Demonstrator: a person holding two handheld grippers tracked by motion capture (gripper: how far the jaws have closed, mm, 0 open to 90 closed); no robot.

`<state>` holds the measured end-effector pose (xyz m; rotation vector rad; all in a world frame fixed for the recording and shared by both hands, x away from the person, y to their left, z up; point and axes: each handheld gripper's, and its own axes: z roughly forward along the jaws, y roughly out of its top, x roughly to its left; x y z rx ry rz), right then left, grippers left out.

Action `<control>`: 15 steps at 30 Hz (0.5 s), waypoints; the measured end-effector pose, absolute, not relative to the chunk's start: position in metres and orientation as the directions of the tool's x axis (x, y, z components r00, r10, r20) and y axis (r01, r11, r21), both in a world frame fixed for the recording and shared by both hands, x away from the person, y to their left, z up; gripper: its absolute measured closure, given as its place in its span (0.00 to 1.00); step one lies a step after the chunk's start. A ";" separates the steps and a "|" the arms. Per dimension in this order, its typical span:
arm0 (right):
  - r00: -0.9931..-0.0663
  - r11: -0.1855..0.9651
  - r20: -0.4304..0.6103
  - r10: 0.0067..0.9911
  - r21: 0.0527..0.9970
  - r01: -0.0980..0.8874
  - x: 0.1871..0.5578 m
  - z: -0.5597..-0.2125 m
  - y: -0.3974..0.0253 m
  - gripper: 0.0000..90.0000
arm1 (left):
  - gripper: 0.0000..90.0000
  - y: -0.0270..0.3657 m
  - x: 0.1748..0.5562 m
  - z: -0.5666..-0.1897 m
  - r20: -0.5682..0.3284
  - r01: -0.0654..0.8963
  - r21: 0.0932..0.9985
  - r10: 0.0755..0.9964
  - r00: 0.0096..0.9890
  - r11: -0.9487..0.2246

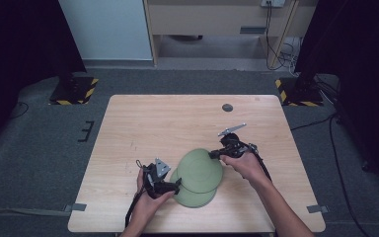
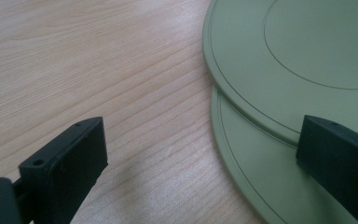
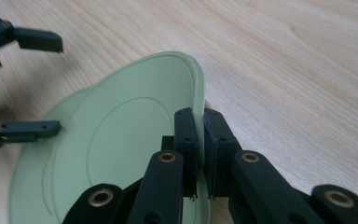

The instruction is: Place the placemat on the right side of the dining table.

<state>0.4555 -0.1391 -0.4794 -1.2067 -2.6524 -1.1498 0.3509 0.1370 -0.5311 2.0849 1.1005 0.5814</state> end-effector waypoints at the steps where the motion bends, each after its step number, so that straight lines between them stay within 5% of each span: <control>1: -0.703 0.430 0.291 0.649 0.622 0.654 0.455 -0.478 -0.139 0.95 | 0.02 0.137 0.351 -0.531 0.064 0.527 0.752 0.840 0.539 -0.396; 15: -0.718 0.372 0.303 0.627 0.693 0.617 0.445 -0.440 -0.148 0.96 | 0.02 0.145 0.353 -0.530 0.038 0.544 0.749 0.844 0.535 -0.378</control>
